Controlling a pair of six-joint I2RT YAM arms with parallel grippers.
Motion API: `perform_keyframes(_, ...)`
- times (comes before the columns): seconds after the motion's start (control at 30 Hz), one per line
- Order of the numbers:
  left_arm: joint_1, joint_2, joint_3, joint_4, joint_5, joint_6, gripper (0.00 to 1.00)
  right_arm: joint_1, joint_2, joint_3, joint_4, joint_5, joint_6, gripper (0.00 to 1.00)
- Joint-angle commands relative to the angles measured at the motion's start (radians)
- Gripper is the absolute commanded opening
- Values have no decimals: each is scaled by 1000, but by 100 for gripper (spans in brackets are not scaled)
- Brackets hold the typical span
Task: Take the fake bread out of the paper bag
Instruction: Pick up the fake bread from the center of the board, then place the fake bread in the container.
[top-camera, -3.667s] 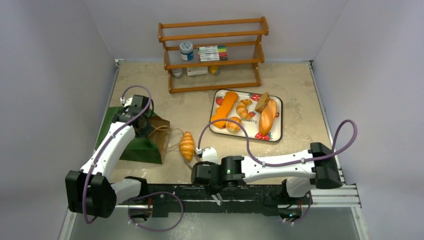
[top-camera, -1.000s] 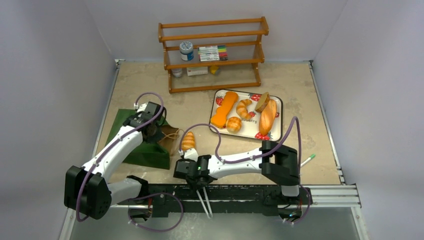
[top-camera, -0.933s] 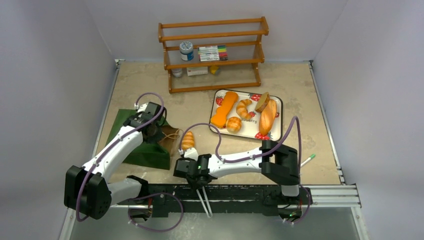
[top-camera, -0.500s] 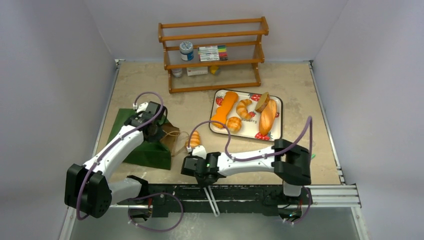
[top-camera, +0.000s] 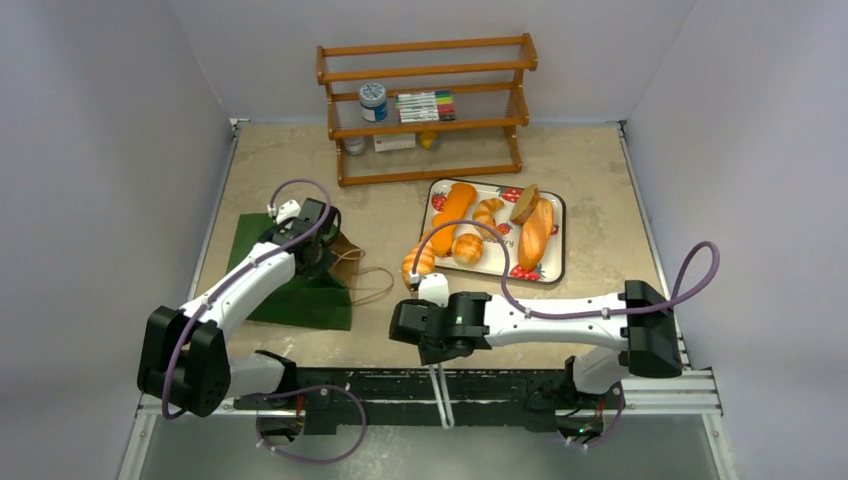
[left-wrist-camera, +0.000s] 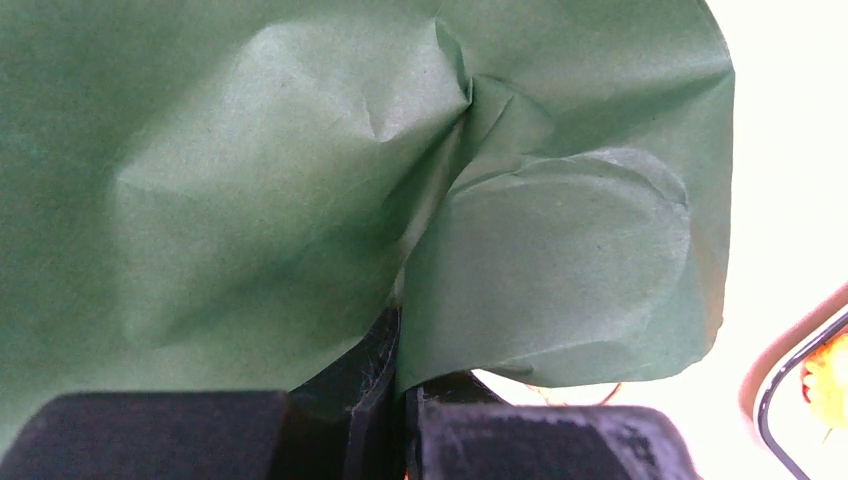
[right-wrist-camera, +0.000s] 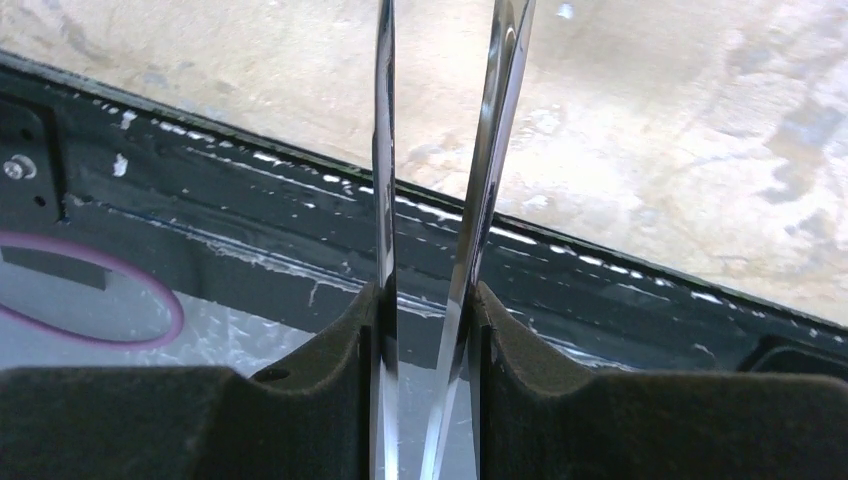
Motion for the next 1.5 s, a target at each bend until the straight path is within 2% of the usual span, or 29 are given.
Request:
perform_keyframes(0.0, -7, -7, 32, 47, -4, -14, 0, -51, -58, 46, -121, 116, 74, 21)
perform_keyframes(0.13, -5, -11, 28, 47, 5, -3, 0, -159, -63, 68, -132, 177, 35, 22)
perform_keyframes(0.3, -6, -9, 30, 50, 16, 17, 0, -323, -59, 59, -77, 209, -89, 23)
perform_keyframes(0.5, -6, -11, 27, 51, 20, 32, 0, -513, -60, 8, 22, 201, -222, 24)
perform_keyframes(0.63, -6, -10, 21, 54, 26, 38, 0, -596, -48, -39, 88, 168, -282, 26)
perform_keyframes(0.87, -7, -7, 13, 62, 31, 47, 0, -637, -29, -125, 165, 107, -295, 35)
perform_keyframes(1.03, -5, 3, 10, 66, 34, 52, 0, -644, -4, -179, 214, 59, -286, 46)
perform_keyframes(1.47, -5, 24, 11, 83, 42, 58, 0, -652, -13, -255, 260, 4, -265, 52)
